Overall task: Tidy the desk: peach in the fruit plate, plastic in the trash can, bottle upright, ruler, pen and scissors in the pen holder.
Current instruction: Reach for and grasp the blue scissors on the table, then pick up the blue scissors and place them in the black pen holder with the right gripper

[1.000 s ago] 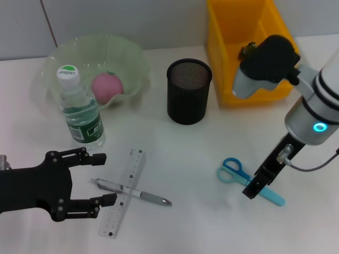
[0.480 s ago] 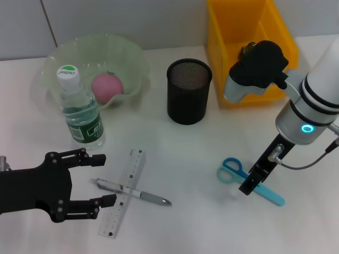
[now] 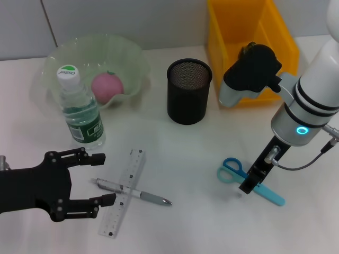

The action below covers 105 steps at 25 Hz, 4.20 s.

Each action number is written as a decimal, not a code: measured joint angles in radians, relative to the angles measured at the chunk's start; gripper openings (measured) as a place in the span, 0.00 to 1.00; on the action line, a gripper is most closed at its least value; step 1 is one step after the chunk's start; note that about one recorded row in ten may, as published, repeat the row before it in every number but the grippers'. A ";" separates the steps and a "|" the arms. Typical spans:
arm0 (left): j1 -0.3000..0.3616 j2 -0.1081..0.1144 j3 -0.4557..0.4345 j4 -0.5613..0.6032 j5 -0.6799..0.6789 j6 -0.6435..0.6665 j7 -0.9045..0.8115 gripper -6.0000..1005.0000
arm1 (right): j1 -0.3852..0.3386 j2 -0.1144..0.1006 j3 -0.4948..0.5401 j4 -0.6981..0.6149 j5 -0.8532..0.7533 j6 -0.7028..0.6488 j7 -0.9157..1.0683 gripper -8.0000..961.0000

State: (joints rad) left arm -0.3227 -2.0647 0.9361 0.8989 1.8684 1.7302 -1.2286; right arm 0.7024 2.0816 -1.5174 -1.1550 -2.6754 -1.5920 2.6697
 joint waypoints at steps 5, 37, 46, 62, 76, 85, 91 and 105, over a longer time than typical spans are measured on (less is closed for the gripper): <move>0.001 0.000 0.000 0.000 -0.006 0.000 0.000 0.81 | 0.003 0.000 0.000 0.005 0.000 0.004 -0.001 0.63; -0.002 0.000 0.000 0.000 -0.021 0.006 0.000 0.81 | 0.011 0.000 -0.051 0.046 0.006 0.044 -0.018 0.34; 0.002 0.000 0.000 0.000 -0.022 0.008 0.000 0.81 | 0.012 0.001 -0.053 0.064 0.013 0.058 -0.024 0.28; 0.004 0.000 0.000 0.000 -0.026 0.014 0.000 0.81 | -0.034 -0.004 0.026 -0.077 0.077 0.012 -0.063 0.24; -0.008 0.002 0.000 -0.028 -0.049 0.032 0.000 0.81 | -0.101 -0.003 0.295 -0.184 0.300 0.019 -0.277 0.24; -0.010 0.002 0.000 -0.037 -0.063 0.033 -0.006 0.81 | -0.140 -0.004 0.473 -0.144 0.513 0.025 -0.515 0.24; -0.012 0.002 0.000 -0.050 -0.069 0.033 -0.002 0.81 | -0.147 -0.005 0.554 -0.038 0.615 0.051 -0.677 0.24; -0.029 0.001 0.000 -0.088 -0.073 0.027 0.016 0.81 | -0.158 -0.005 0.733 0.292 0.950 0.103 -1.147 0.24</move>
State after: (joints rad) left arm -0.3512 -2.0635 0.9357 0.8113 1.7959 1.7570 -1.2121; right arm 0.5447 2.0770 -0.7848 -0.8632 -1.7254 -1.4890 1.5223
